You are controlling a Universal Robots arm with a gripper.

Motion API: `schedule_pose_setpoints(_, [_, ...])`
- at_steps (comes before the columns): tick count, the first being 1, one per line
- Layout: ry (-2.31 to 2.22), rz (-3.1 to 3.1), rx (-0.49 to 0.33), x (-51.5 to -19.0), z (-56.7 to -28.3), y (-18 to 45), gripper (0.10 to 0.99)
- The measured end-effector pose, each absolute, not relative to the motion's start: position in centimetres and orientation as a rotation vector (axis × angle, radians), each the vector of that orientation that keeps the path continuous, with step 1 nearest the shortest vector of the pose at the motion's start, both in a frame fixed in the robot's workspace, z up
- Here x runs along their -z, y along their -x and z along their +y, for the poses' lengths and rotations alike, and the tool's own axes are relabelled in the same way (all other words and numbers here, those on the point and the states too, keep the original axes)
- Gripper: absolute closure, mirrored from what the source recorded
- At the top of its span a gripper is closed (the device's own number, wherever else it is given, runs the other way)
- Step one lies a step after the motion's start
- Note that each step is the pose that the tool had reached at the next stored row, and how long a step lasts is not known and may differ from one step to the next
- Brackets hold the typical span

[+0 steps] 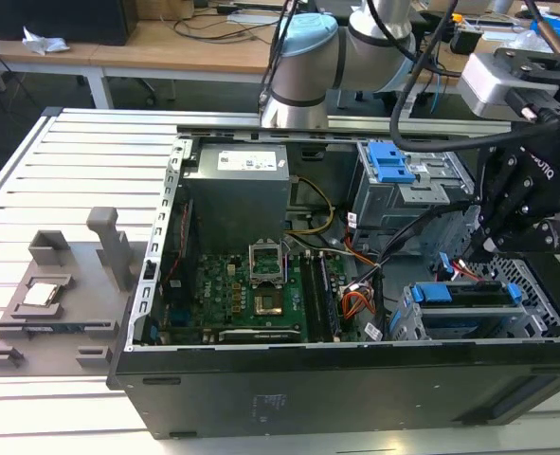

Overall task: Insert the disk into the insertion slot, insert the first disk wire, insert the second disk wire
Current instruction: 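Insert the second disk wire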

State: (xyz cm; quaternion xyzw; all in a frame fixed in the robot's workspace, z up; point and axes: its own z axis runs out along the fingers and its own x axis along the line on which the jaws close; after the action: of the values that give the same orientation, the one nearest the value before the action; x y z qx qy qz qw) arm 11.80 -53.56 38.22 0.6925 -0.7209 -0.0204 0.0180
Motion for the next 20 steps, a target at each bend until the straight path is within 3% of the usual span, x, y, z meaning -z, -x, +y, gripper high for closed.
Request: schedule_pose_setpoints(20, [-2.149,-2.24,0.063,-37.0,-52.7,-10.5,0.98])
